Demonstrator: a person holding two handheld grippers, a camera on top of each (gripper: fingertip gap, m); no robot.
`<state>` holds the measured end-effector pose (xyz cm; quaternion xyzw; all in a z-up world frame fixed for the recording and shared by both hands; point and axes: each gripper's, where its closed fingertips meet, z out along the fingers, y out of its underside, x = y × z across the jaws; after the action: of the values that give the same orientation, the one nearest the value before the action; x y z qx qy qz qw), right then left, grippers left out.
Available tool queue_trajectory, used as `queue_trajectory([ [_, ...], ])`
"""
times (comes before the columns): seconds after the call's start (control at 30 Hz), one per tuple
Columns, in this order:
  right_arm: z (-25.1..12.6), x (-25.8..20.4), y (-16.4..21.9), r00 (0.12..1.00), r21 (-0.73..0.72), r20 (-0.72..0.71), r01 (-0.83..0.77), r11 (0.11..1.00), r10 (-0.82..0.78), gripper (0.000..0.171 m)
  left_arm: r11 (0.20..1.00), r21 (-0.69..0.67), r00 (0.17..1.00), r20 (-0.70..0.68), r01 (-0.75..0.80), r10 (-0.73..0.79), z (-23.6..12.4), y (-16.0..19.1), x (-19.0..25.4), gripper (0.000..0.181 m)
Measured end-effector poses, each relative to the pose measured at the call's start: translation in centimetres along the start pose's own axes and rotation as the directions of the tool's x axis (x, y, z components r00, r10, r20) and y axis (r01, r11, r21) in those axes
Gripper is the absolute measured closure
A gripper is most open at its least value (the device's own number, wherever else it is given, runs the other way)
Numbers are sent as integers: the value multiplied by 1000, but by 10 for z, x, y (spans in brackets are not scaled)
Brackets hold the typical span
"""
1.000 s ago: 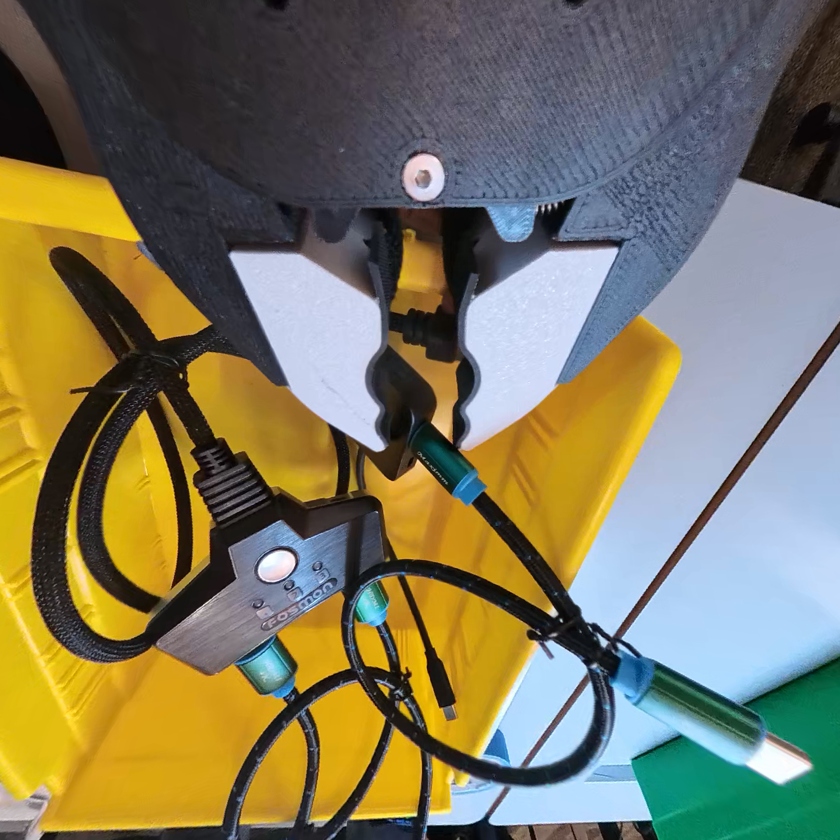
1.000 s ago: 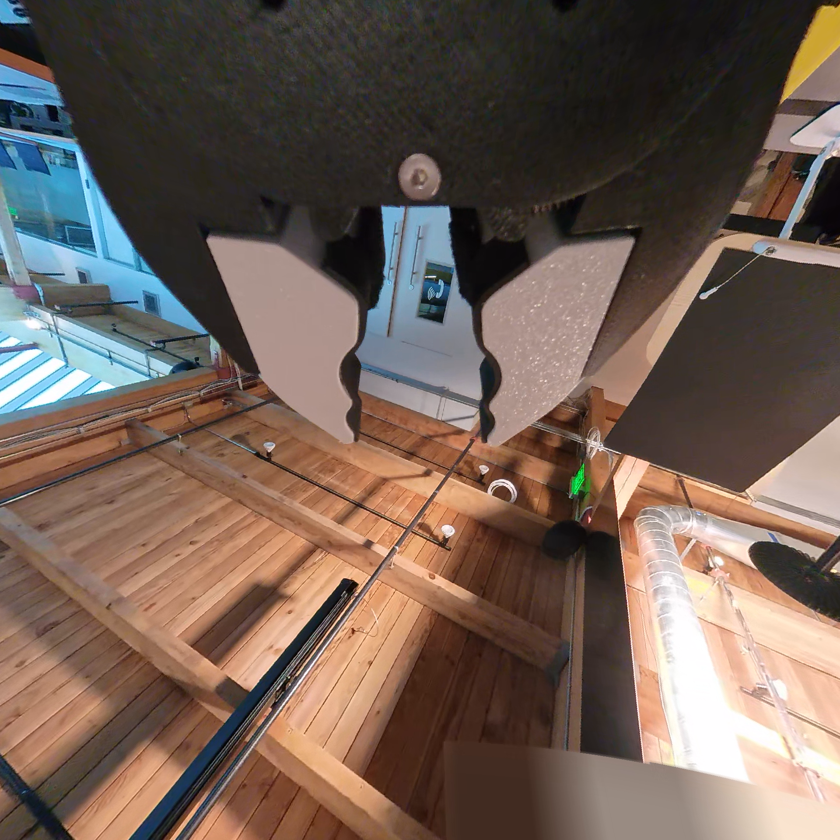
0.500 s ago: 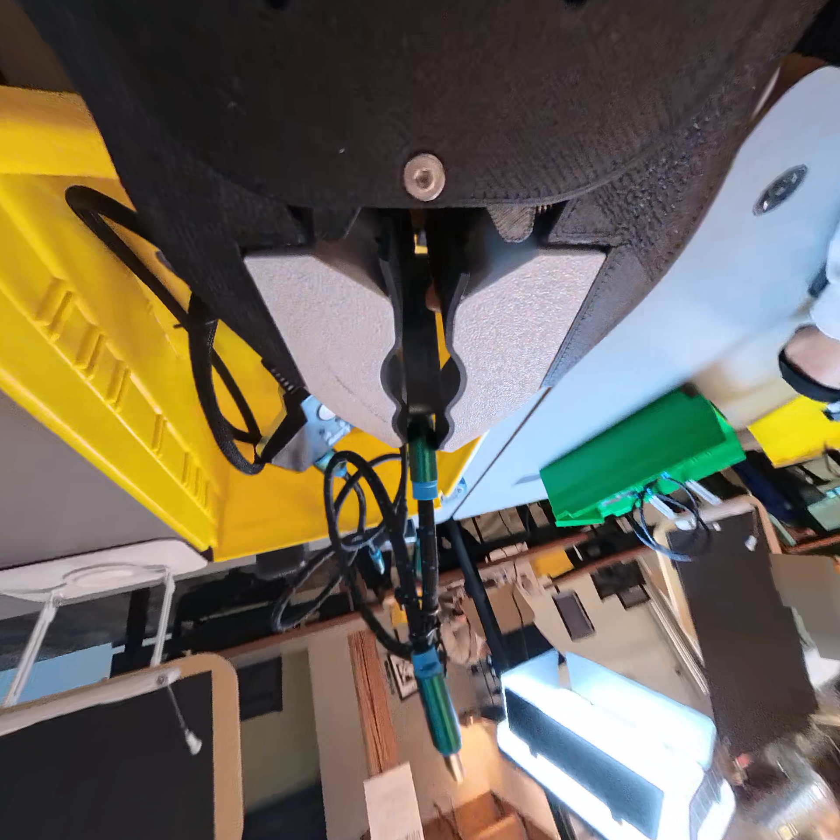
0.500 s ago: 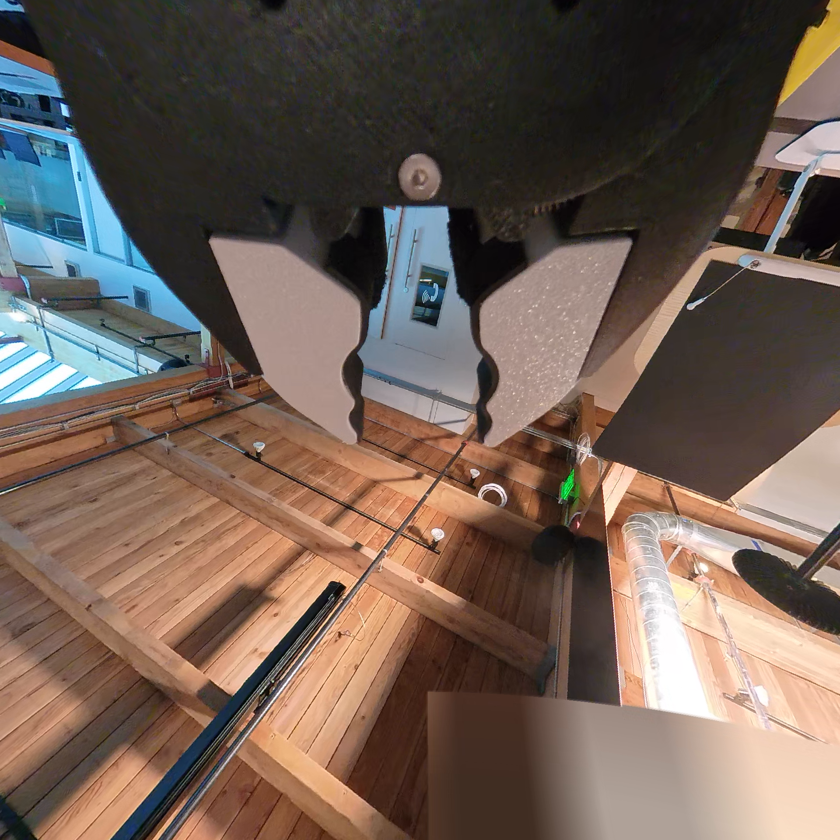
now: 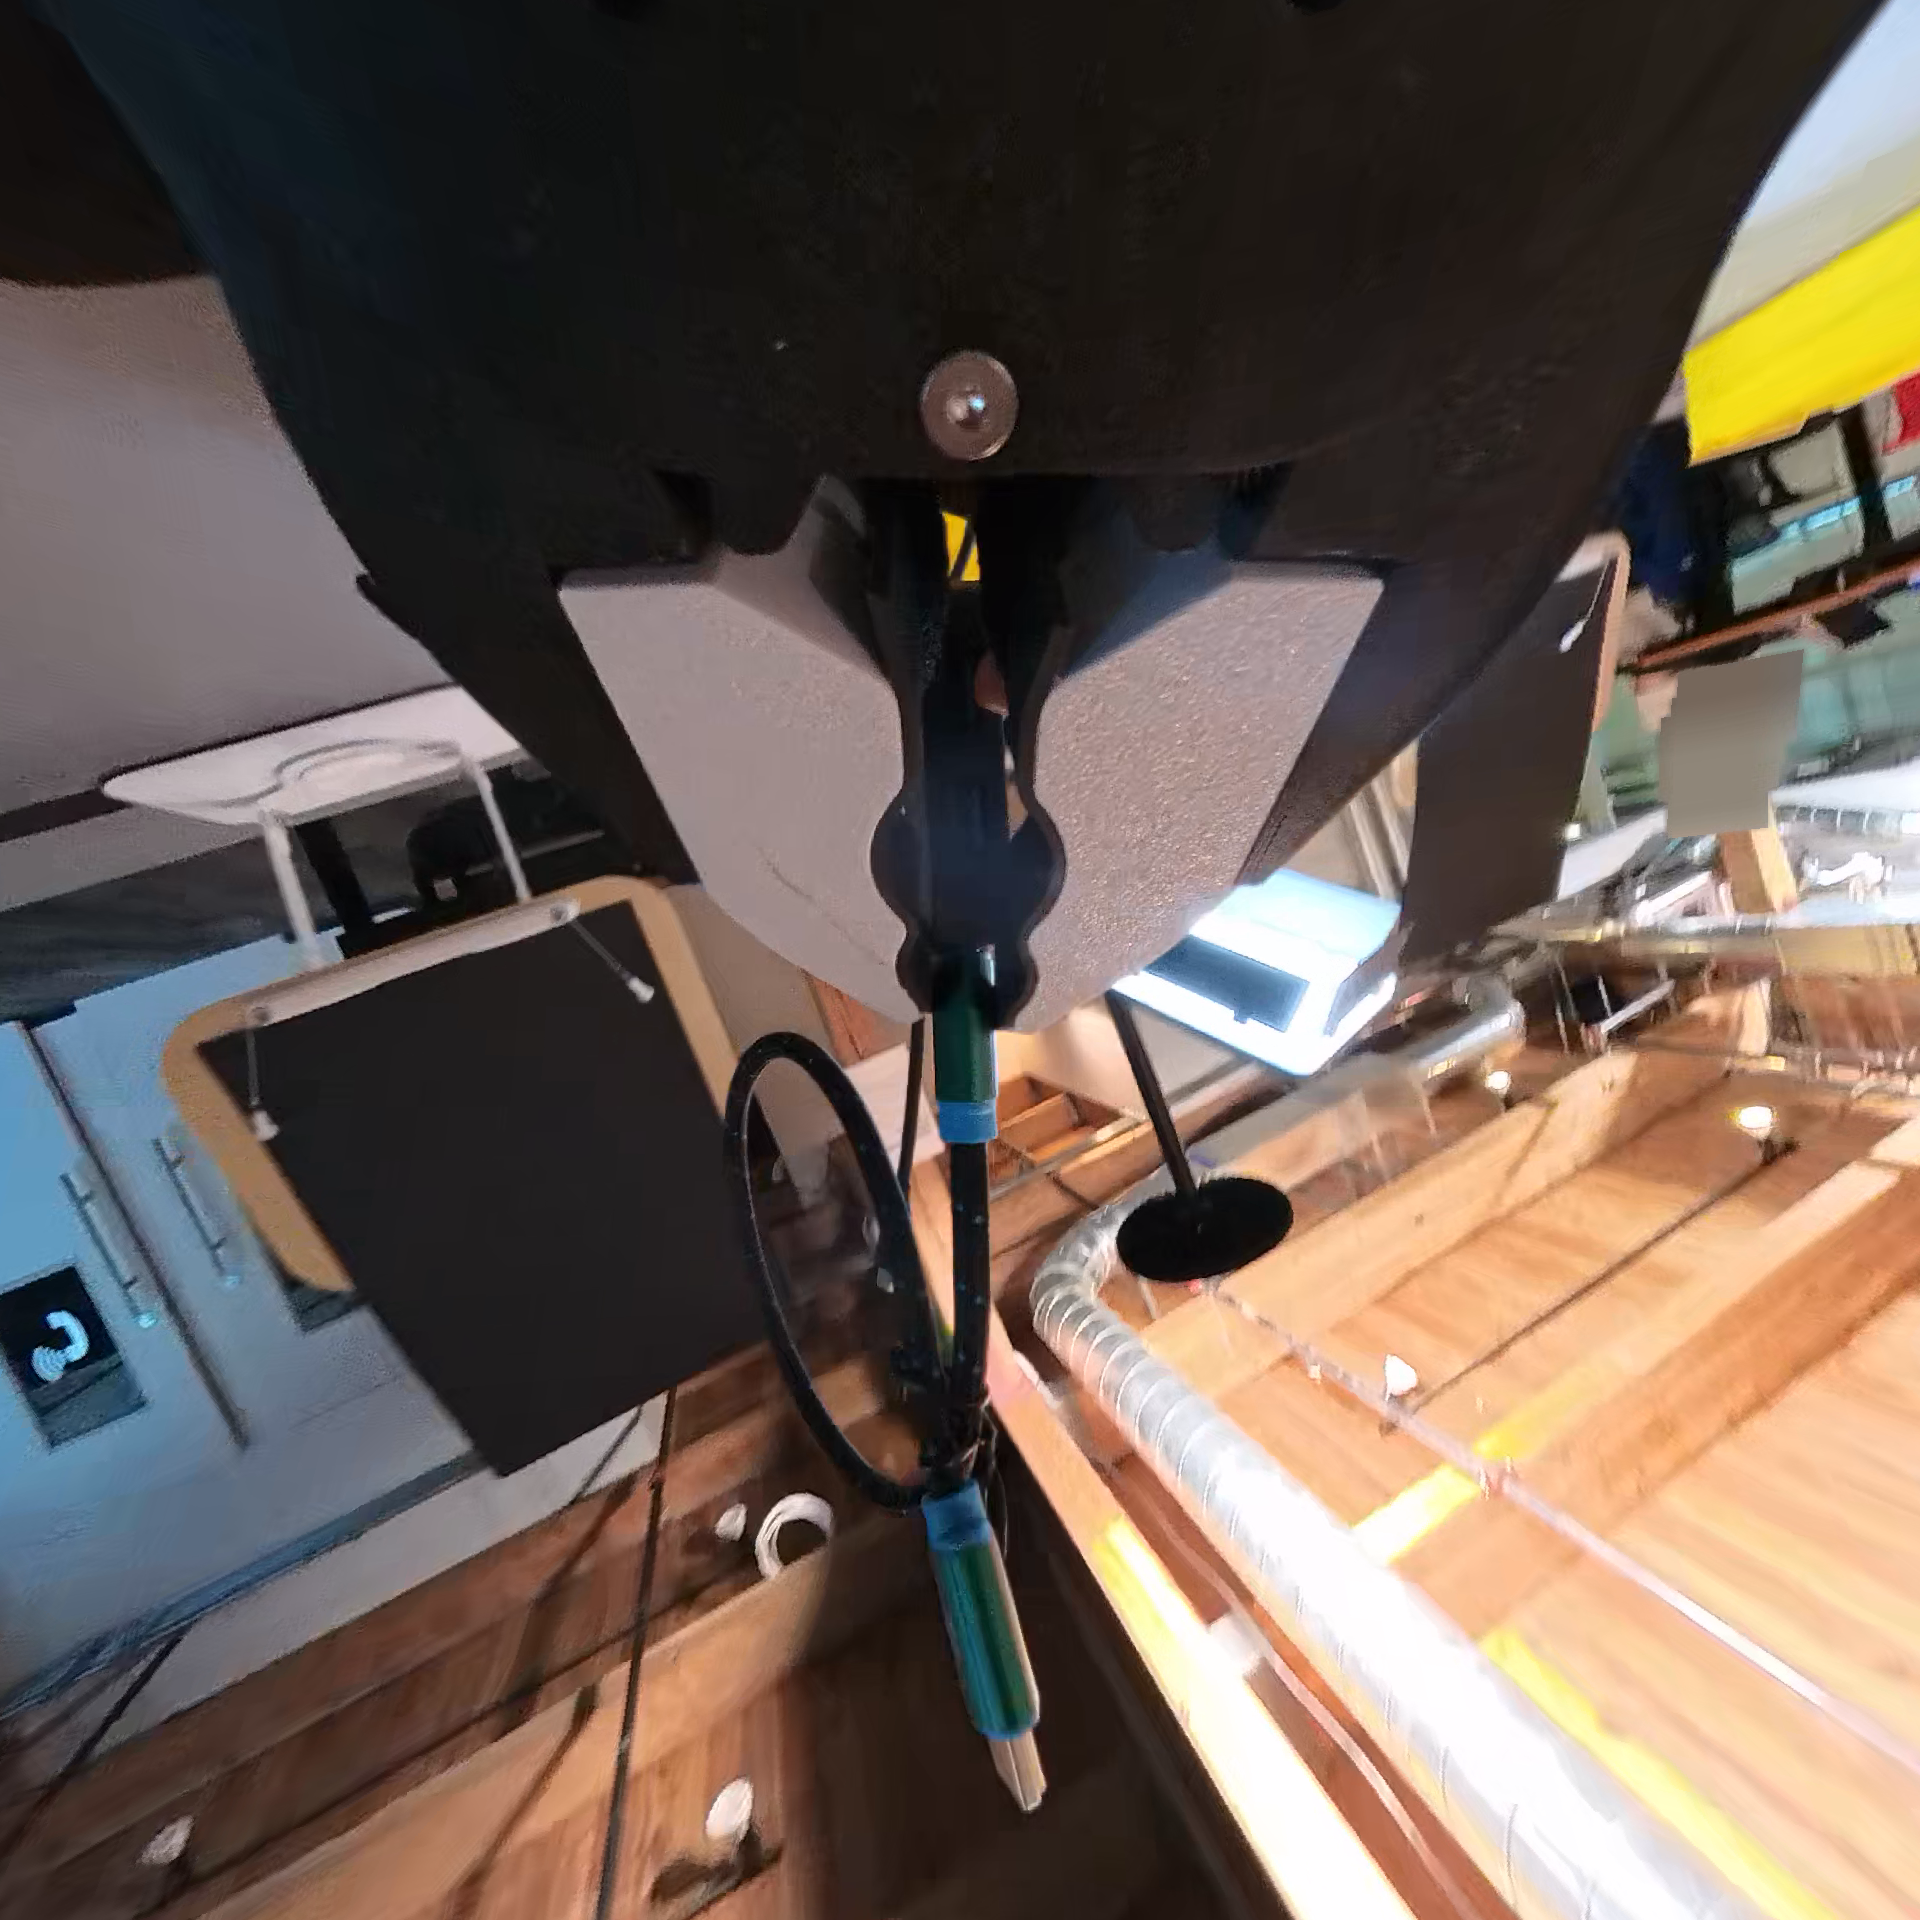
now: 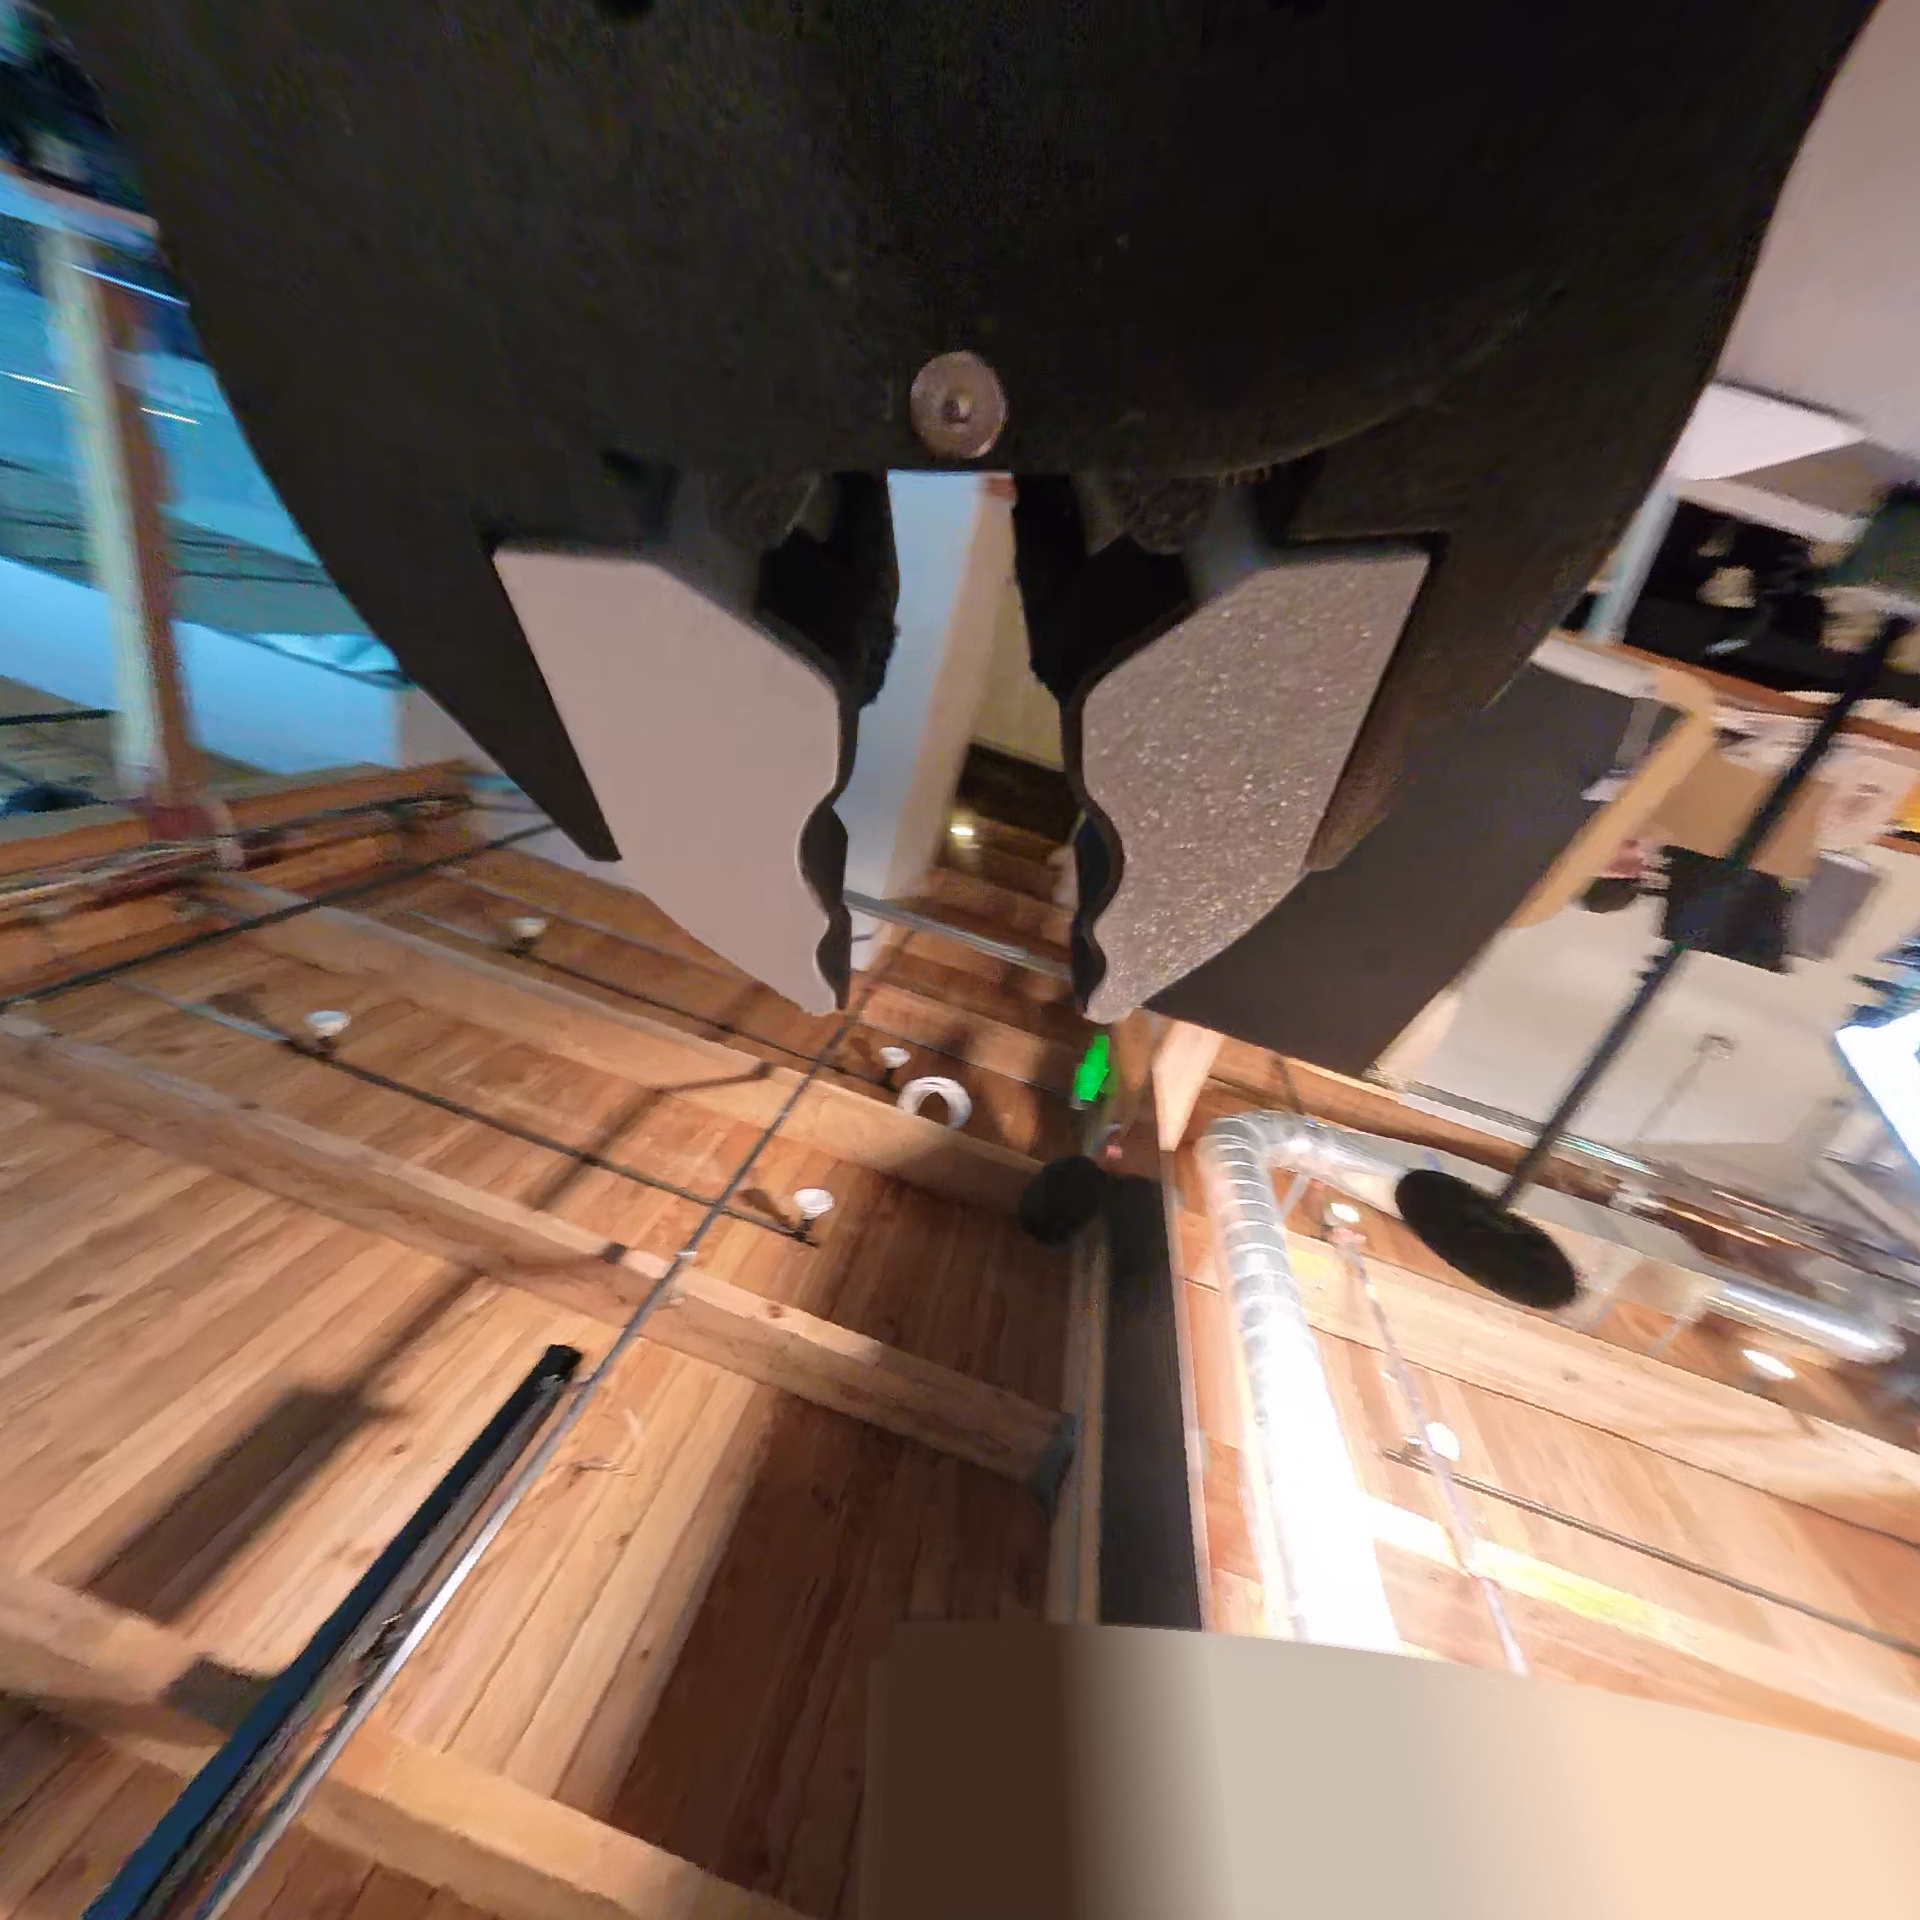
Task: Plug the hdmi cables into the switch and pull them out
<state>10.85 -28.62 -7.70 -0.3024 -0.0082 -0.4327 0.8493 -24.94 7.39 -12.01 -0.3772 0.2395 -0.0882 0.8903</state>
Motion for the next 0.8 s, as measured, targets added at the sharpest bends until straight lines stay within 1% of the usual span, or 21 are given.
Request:
queue_trajectory([
  [0.07, 8, -36, 4, 989, 0, 107, -104, 995, 103, 133, 998, 49, 999, -31, -31, 33, 3, -16, 25, 171],
  [0.1, 11, -59, 6, 969, -10, 180, -168, 986, 167, 133, 996, 71, 997, -48, -51, 55, 4, -23, 39, 171],
  [0.13, 12, -86, 7, 932, -32, 270, -243, 969, 242, 137, 993, 91, 995, -65, -70, 76, 5, -28, 53, 171],
  [0.17, 12, -115, 6, 867, -72, 373, -327, 942, 330, 141, 991, 107, 992, -85, -83, 92, 6, -33, 68, 171],
  [0.2, 9, -146, 2, 771, -131, 477, -411, 902, 421, 144, 989, 121, 988, -113, -89, 103, 6, -36, 84, 171],
  [0.23, 3, -177, -3, 645, -203, 572, -488, 849, 507, 145, 987, 133, 983, -147, -91, 110, 6, -39, 100, 171],
  [0.27, -5, -207, -10, 498, -285, 645, -546, 788, 579, 145, 986, 143, 977, -181, -88, 113, 6, -42, 117, 171],
  [0.3, -14, -232, -16, 356, -366, 690, -580, 728, 631, 145, 984, 156, 971, -210, -86, 118, 4, -44, 132, 171],
  [0.33, -21, -251, -19, 252, -433, 698, -597, 675, 671, 144, 981, 173, 964, -236, -83, 123, 2, -47, 147, 171],
  [0.37, -24, -265, -19, 201, -477, 679, -610, 632, 706, 144, 979, 190, 956, -266, -75, 125, -1, -50, 162, 171],
  [0.4, -24, -275, -16, 181, -503, 653, -622, 600, 736, 144, 977, 205, 946, -300, -63, 124, -5, -53, 177, 171],
  [0.47, -21, -285, -6, 171, -546, 581, -643, 537, 796, 142, 969, 239, 926, -351, -57, 141, -13, -60, 202, 171],
  [0.53, -18, -289, 6, 180, -586, 510, -643, 493, 841, 133, 962, 267, 905, -392, -61, 166, -21, -65, 223, 171],
  [0.6, -13, -284, 16, 208, -594, 465, -647, 477, 861, 122, 952, 297, 884, -425, -67, 195, -29, -69, 238, 171],
  [0.63, -12, -279, 16, 212, -578, 464, -663, 475, 860, 124, 948, 310, 876, -434, -74, 210, -32, -71, 244, 170],
  [0.73, -15, -272, 16, 222, -539, 500, -677, 501, 837, 150, 941, 332, 847, -484, -56, 221, -40, -74, 258, 171],
  [0.8, -18, -270, 20, 237, -538, 511, -662, 522, 826, 150, 947, 319, 830, -520, -33, 204, -42, -73, 263, 171],
])
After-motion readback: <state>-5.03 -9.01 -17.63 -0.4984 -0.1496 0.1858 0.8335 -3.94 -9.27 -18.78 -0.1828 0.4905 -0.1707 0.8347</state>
